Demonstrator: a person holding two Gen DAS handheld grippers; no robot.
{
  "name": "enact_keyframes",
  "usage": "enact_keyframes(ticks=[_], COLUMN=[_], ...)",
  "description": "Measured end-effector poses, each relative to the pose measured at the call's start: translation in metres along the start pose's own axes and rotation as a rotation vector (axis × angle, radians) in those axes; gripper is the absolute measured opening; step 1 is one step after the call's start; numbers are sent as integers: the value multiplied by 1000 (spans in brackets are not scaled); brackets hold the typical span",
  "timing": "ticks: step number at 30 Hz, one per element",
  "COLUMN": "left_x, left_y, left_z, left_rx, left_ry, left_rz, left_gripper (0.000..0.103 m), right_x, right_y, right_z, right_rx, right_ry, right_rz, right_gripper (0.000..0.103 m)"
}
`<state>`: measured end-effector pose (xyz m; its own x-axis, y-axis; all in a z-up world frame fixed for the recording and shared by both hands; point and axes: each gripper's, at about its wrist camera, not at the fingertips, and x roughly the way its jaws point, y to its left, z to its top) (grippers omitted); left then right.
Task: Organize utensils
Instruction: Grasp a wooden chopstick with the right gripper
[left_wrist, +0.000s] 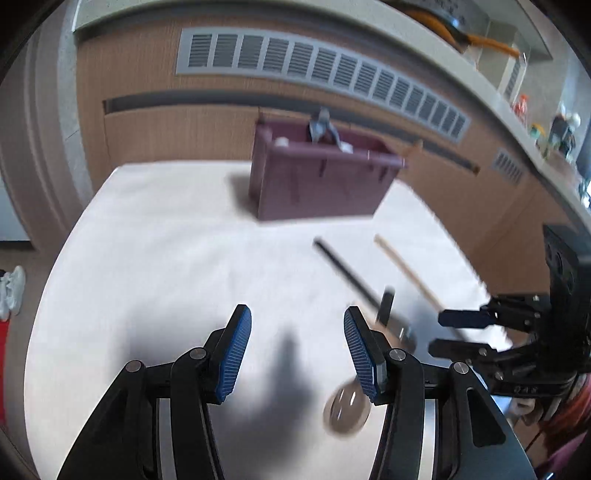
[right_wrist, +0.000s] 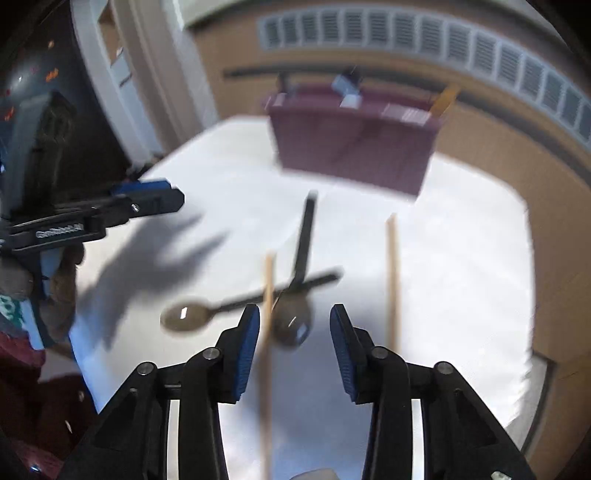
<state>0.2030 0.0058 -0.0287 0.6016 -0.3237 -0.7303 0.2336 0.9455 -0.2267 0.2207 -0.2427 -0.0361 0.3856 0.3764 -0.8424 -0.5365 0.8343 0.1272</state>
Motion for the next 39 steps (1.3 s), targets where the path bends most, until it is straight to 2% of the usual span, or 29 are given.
enact_keyframes(ticks=[2,4,10,12,16,21,25,32,39], left_x=[2,4,12,15,21,24,31,51,67], left_y=[1,5,9,6,-2,-13,-28,-59,-75], left_z=[-12,-16,-19,-18,-18,-17,-15,-11,-16], left_rx=[4,-10,-33,-27,-4,28,78,178,285], left_ry=[29,54,82,89,106,118,131,192,239], left_rz=[7,-2,-5,-13,-31,-49,-68,-95,-26], left_gripper=[53,53,53,53,53,53,53,45,41], right_x=[11,20,31,34,36,10,-16,-30,-18], right_y=[8,17,38,39,38,13,-20,-61,-84], right_z=[-6,-8,-4,-5,-10,-2,1,-12,-26], right_rx=[-7,-38,-141,-156,-166,-69,34,173,258], right_ry=[20,35,35,34,43,-7,-67,-95,-69], right_rz=[20,-1,-95,-105,-115,-59,-84,-112,-114], right_gripper=[31,23,16,15,6,5,6,6,6])
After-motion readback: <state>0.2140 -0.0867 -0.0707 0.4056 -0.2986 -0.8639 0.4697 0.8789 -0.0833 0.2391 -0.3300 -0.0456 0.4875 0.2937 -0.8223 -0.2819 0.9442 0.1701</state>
